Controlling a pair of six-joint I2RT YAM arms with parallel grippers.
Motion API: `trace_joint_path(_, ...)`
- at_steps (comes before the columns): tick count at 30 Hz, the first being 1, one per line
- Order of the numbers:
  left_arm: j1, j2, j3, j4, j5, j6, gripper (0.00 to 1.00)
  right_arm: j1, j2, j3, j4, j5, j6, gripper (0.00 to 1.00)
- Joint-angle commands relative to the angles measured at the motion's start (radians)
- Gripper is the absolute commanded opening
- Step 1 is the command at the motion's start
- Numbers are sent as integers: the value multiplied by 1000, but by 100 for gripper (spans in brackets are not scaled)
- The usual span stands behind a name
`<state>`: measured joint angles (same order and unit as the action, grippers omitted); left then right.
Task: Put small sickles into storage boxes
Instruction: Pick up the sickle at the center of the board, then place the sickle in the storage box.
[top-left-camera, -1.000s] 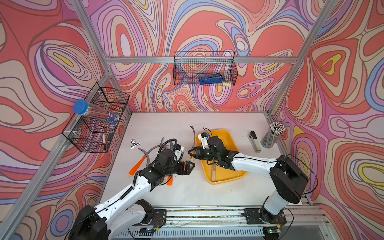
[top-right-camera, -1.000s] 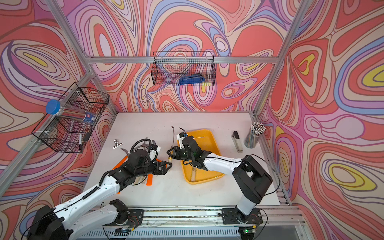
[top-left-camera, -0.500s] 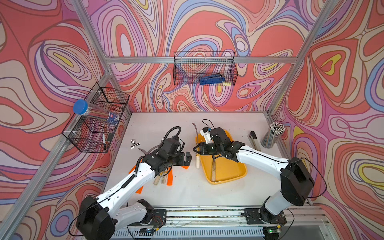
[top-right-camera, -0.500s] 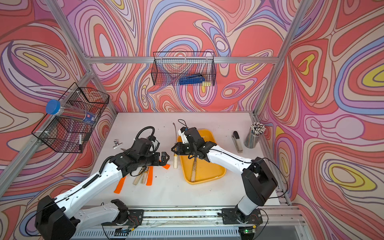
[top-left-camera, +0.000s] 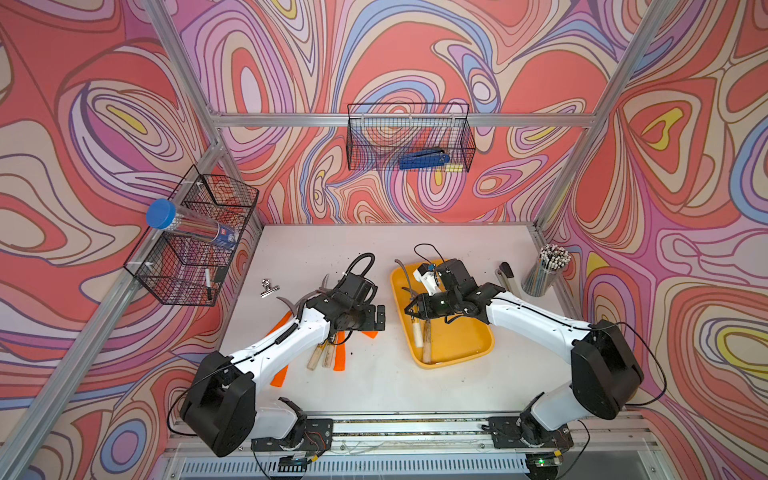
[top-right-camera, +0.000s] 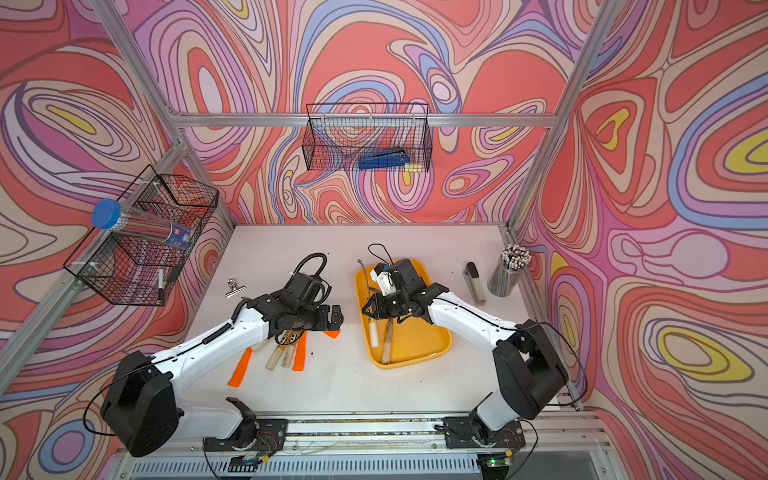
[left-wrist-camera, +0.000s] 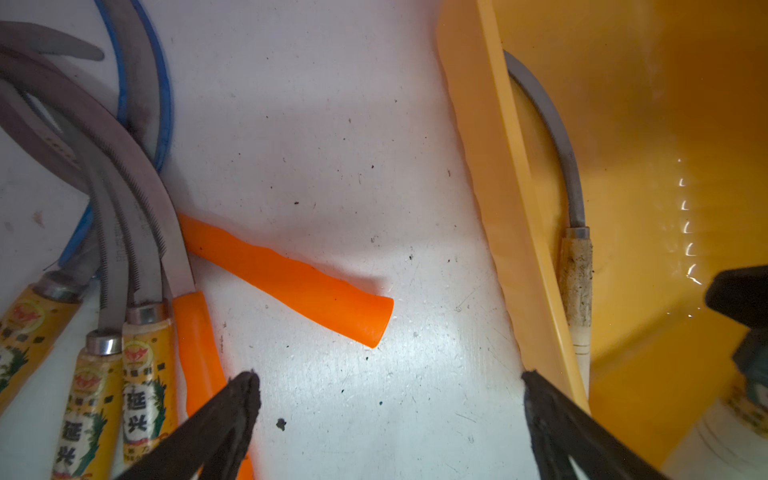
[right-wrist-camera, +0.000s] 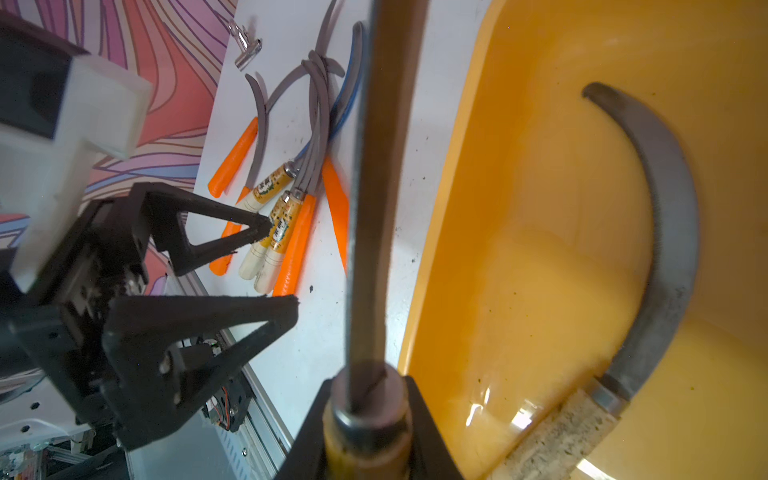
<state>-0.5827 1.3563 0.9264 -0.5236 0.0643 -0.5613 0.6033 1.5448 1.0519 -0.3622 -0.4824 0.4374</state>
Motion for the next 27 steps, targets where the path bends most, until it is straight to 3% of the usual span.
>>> trace_joint_path(1, 0, 17, 2, 29, 12, -17, 100, -10, 12, -4, -50, -21, -71, 0)
trace_joint_path(27, 0, 103, -27, 105, 67, -29, 100, -102, 122, -97, 26, -39, -93, 0)
